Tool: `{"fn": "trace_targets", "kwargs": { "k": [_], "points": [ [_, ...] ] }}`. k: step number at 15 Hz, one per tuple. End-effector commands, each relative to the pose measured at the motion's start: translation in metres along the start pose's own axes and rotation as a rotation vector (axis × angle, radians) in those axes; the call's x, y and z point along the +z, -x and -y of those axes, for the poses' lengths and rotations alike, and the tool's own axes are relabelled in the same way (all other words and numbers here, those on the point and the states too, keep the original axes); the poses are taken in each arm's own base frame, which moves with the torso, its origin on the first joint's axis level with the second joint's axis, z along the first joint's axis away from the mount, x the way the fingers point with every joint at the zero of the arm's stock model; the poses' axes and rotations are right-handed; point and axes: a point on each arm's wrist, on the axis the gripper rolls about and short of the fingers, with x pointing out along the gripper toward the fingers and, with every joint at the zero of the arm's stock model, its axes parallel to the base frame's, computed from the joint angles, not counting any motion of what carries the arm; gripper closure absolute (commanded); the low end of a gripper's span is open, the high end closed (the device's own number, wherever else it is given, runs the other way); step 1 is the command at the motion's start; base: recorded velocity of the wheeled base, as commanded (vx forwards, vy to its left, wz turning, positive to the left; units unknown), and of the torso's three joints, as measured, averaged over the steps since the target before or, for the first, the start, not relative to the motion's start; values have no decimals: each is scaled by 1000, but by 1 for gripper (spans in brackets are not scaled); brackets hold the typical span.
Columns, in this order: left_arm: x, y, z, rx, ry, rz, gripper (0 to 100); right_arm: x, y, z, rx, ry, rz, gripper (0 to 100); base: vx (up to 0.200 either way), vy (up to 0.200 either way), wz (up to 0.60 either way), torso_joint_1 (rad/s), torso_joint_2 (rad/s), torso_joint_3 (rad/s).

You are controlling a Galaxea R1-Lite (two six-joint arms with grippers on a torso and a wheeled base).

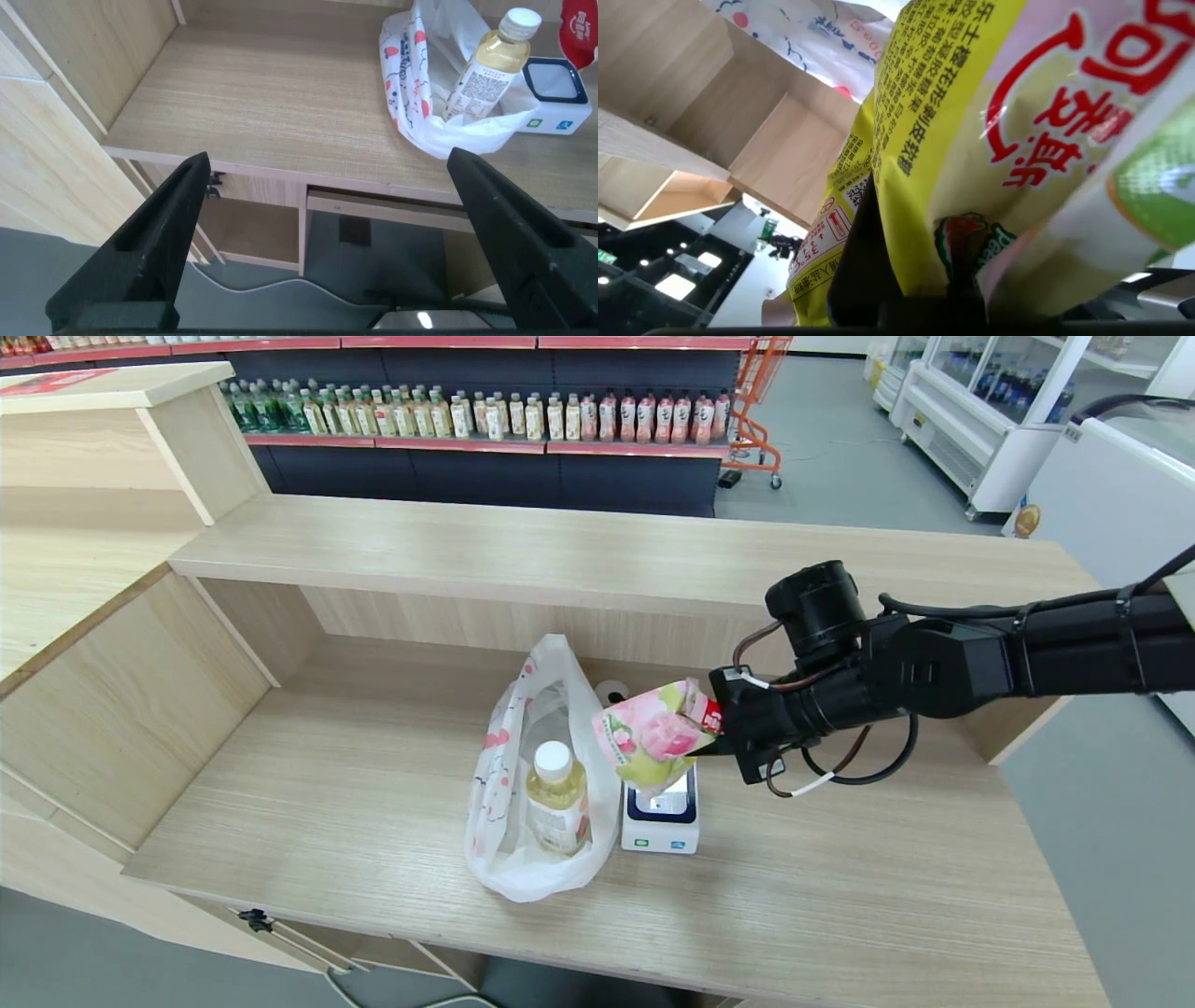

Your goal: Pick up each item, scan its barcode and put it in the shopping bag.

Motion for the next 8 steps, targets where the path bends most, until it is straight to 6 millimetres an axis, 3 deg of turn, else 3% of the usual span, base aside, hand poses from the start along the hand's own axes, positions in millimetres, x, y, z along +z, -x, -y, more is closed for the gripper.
{"fn": "trace_targets", "kwargs": {
  "k": [1,8],
  "points": [
    [0,0,0,-1,1,1,0,1,0,2,-4,-2,0,100,0,0,0,0,0,0],
    [0,0,0,0,1,1,0,3,-2,1,37,-18,0,100,0,0,0,0,0,0]
  ]
}}
